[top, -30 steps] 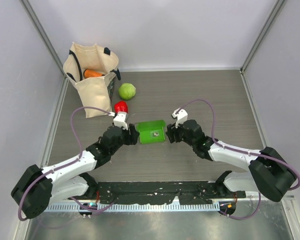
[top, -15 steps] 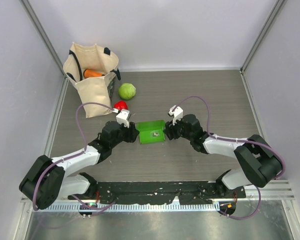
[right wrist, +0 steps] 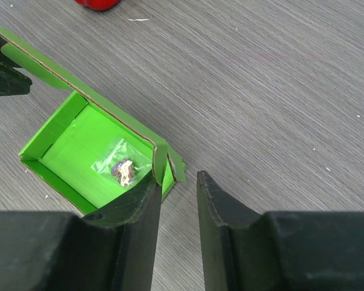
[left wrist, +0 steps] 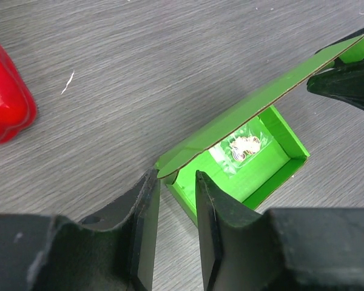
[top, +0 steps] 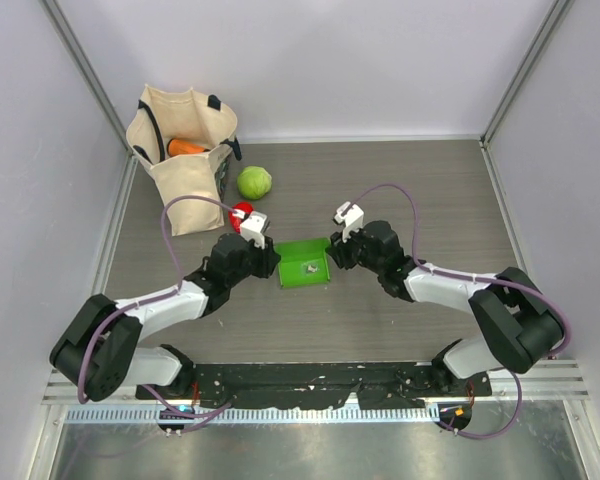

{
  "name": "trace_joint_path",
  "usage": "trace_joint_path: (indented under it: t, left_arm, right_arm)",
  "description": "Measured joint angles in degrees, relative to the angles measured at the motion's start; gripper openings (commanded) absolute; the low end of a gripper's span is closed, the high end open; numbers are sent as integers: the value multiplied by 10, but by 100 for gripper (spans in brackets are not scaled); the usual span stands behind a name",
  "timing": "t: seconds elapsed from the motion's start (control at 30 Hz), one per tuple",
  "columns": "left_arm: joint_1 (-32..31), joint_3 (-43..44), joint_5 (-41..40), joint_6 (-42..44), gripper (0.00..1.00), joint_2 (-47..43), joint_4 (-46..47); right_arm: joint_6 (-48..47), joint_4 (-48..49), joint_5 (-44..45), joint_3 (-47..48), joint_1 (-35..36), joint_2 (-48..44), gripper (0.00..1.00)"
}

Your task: Fold the paper box

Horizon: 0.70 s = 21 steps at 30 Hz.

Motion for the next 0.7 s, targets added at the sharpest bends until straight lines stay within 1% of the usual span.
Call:
trace_joint_path:
  t: [0.13,0.2,0.27,0.3,0.33,0.37,0.4,0.47,0.7]
  left_arm:
    - [0,7,0,0,21,4,0]
    - [0,9,0,-1,18,7,0]
    - [0,10,0,-1,12,10,-1]
    - [0,11,-1,-2,10,11,-2]
    - [0,14,-2,-3,5,11,-4]
    - [0,16,-5,-3,2,11,-5]
    - [0,19,-12,-4,0,12,-9]
    - [0,28,-29,-9,0,15,-19]
    - [-22,52,-136,-61,0,28,-35]
  right_arm:
    - [-2,-4,1,10,4,9,28]
    - [-2,-5,5,12,10,14,25]
    - [-3,-8,13,14,16,19,21]
    - [-3,-8,21,16,21,22,15]
    - [-3,-8,33,17,28,25,12]
    - [-2,-7,51,19,35,28,1]
    - [0,-7,70,21,43,30,1]
    - [11,-8,118,27,65,37,1]
    - [78,-7,355,72,165,80,1]
